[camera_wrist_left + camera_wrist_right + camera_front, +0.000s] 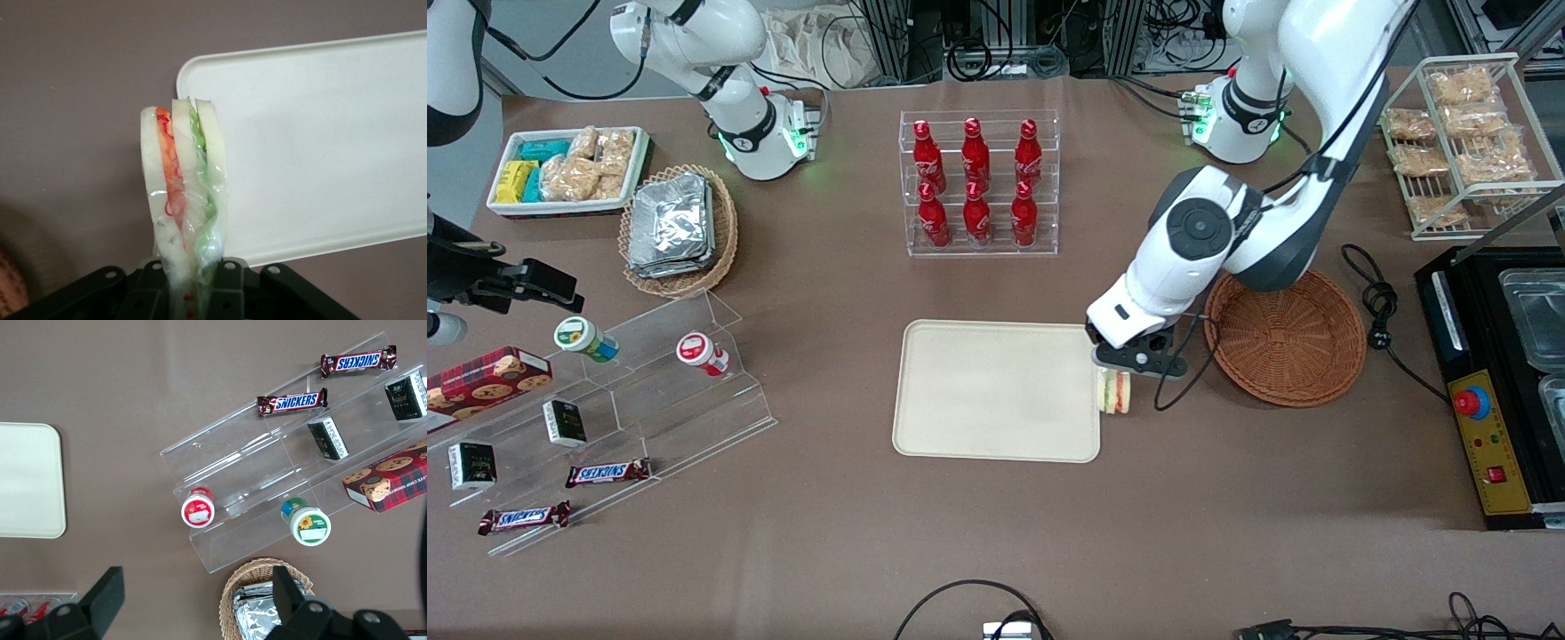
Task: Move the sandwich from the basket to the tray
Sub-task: 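Lower the sandwich onto the beige tray with the left gripper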
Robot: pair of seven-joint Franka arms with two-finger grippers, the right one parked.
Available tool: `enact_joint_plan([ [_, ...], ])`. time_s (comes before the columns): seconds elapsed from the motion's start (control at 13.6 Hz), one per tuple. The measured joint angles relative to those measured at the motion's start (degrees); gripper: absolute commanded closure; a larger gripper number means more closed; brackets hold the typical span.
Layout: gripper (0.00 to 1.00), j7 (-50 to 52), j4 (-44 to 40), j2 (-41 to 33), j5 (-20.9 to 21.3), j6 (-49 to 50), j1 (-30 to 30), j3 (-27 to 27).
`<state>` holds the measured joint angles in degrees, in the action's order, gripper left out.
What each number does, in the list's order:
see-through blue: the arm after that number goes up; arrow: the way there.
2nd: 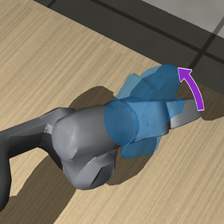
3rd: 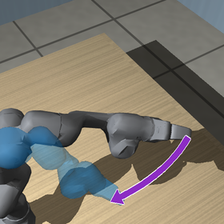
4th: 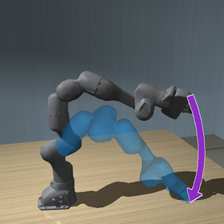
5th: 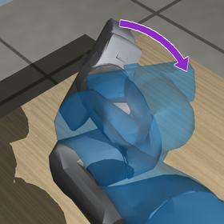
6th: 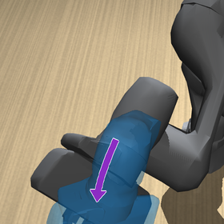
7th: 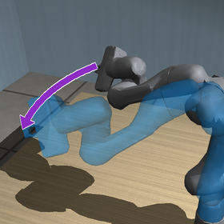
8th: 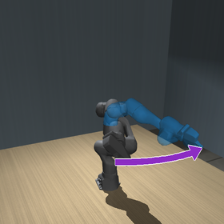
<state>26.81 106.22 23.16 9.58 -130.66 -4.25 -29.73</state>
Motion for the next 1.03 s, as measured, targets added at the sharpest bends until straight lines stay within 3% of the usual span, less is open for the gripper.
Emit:
enact_joint_plan([
  [0.52, 0.84, 5.6, -8.7, 11.6, 3.0, 0.0, -3.9, 0.0],
  [1.03, 0.81, 8.1, -11.2, 17.2, 4.4, 0.0, -5.6, 0.0],
])
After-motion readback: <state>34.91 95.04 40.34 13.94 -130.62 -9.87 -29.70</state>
